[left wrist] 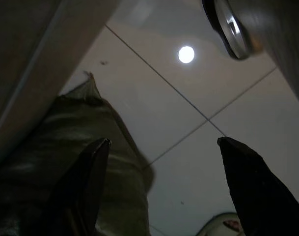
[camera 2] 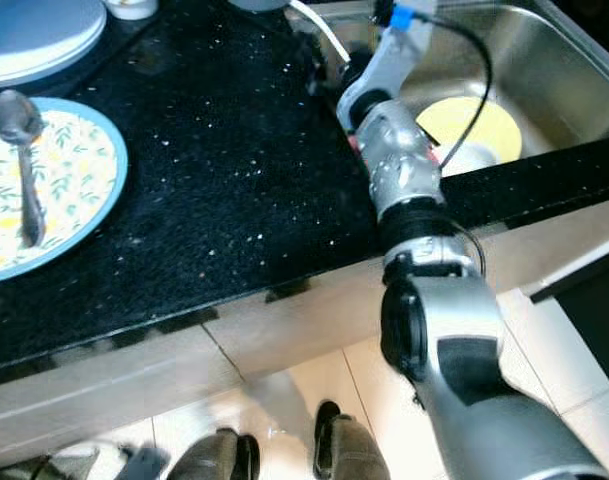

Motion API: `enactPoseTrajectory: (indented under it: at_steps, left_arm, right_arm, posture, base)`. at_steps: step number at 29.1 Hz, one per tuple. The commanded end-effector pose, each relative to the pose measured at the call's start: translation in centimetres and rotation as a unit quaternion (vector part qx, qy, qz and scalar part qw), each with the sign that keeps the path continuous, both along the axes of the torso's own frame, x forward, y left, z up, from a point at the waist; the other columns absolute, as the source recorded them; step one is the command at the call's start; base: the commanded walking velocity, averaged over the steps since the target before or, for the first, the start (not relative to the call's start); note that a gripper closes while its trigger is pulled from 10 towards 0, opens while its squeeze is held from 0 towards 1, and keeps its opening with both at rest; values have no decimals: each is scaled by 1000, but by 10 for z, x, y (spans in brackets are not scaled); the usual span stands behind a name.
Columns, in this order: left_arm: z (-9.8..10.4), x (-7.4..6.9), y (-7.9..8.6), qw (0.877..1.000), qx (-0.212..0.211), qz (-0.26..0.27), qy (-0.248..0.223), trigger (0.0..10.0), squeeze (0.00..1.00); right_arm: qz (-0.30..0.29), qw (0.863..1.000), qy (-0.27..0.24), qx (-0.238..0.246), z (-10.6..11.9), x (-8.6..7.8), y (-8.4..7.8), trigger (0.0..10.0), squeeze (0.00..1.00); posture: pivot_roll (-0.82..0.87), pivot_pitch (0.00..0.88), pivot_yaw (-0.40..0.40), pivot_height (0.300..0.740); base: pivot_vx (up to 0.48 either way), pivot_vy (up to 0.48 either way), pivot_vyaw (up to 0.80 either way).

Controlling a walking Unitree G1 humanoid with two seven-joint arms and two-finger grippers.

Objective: Kitchen organization

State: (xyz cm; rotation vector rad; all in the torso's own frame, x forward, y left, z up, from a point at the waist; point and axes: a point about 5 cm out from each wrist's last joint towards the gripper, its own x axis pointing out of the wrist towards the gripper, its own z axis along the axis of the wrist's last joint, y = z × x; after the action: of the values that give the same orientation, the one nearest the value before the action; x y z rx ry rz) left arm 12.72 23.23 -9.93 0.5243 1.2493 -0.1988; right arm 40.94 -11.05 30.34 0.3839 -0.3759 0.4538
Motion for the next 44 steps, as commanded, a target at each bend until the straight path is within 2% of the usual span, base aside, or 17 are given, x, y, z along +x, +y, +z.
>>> enactPoseTrajectory:
  at_steps: [1,6,10,14,18,20,24,25,31,38,44]
  left_arm:
    - [-1,-24,24,998,40,14,49,10000,0]
    - [2,-23,33,997,55,26,50,10000,0]
    - [3,-25,37,996,53,40,59,10000,0]
    - [-1,-32,31,996,30,49,75,10000,0]
    - [-4,-34,21,996,12,47,80,10000,0]
    - [-4,-34,21,996,12,47,80,10000,0]
    - [-6,-31,13,996,4,35,77,10000,0]
    - [-6,-27,9,997,1,30,74,10000,0]
    - [-5,-21,6,998,0,17,63,10000,0]
    - [-4,-16,3,999,-7,14,49,10000,0]
    - [-4,-14,0,999,-16,19,41,10000,0]
  right_arm:
    - [10,1000,-13,16,-2,-4,1,10000,0]
    - [16,999,-20,25,-2,-7,1,10000,0]
    - [52,997,-38,38,1,-16,7,10000,0]
    - [102,993,-50,28,2,-25,20,10000,0]
    - [128,990,-47,20,-2,-30,27,10000,0]
    - [128,990,-47,20,-2,-30,27,10000,0]
    - [166,985,-42,17,-8,-37,36,10000,0]
    - [193,980,-39,13,-11,-43,42,10000,0]
    - [240,970,-40,-13,-16,-55,52,10000,0]
    - [278,959,-41,-44,-22,-68,60,10000,0]
    - [279,958,-25,-59,-27,-72,65,10000,0]
  posture:
    - [107,107,-23,740]
    - [115,95,-17,740]
    - [120,86,-14,740]
    - [119,85,-20,740]
    - [121,87,-26,740]
    - [121,87,-26,740]
    - [123,82,-26,740]
    - [122,79,-26,740]
    - [117,72,-29,740]
    - [112,64,-32,740]
    - [106,67,-29,740]
  base:
    - [0,0,775]
    - [0,0,775]
    - [0,0,775]
    - [0,0,775]
    - [0,0,775]
    - [0,0,775]
    - [0,0,775]
    - [0,0,775]
    - [0,0,777]
    - [0,0,781]
    - [0,0,781]
